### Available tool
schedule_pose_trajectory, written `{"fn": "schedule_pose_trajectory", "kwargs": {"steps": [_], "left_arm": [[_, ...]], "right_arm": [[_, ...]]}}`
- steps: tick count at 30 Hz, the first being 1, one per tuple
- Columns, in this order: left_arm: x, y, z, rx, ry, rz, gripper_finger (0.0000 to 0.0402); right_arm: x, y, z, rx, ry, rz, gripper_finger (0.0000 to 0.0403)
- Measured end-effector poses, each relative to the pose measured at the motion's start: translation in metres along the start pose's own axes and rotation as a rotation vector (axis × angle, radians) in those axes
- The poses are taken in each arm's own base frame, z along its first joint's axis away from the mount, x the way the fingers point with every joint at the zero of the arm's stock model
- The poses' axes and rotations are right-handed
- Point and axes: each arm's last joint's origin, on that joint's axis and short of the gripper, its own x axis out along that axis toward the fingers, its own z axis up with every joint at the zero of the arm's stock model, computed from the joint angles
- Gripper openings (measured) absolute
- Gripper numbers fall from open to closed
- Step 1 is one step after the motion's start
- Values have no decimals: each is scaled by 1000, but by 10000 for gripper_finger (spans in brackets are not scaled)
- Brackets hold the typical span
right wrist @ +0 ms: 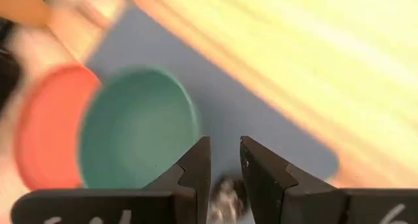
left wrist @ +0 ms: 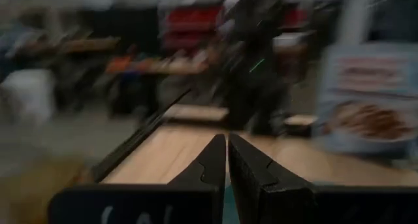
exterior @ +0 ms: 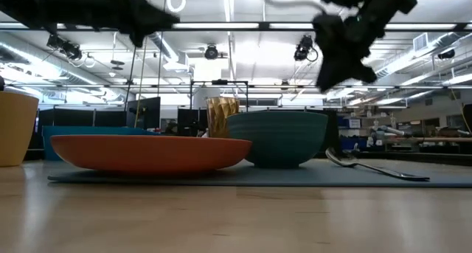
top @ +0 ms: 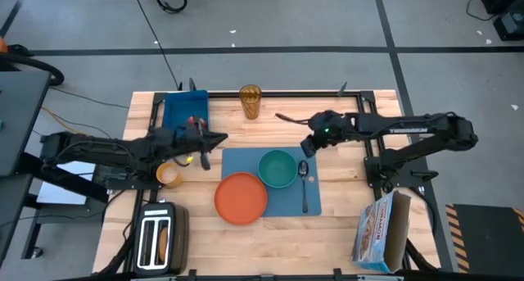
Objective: Arrange a breakfast setting
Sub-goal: Put the red apple on the blue cutting board to the top of the orange plate
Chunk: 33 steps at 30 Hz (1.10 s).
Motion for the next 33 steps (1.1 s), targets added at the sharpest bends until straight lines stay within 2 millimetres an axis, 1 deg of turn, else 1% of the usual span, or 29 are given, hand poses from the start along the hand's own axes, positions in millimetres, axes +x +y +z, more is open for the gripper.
{"fn": "schedule_pose_trajectory", "kwargs": {"steps": [3,5,7,10,12,16,19,21,23,26,29,31,33], "left_arm": [[0,11,-11,-62,111,138,25],[0,19,-17,-107,186,217,25],[1,27,-18,-124,265,275,25],[1,35,-11,-101,412,331,26],[0,39,0,-88,534,363,33],[-3,49,26,-70,768,434,73],[-5,57,35,-100,943,404,119],[-3,63,35,-140,1033,370,154],[0,70,28,-153,1137,336,188],[8,83,14,-63,1259,284,233],[17,93,2,67,1330,188,253],[22,98,-2,146,1332,133,253],[24,101,-3,229,1327,76,245]], "right_arm": [[-13,4,8,-84,-82,5,90],[-17,5,11,-145,-132,11,91],[-18,7,14,-199,-176,13,95],[-19,10,18,-289,-222,30,110],[-20,12,21,-337,-252,45,124],[-21,14,23,-420,-289,48,164],[-21,13,25,-470,-301,38,201],[-21,12,28,-491,-313,30,225],[-21,10,30,-519,-319,16,249],[-21,8,34,-537,-343,5,278],[-21,6,35,-550,-346,-2,292],[-21,5,34,-556,-334,-7,295],[-20,5,32,-560,-317,-9,295]]}}
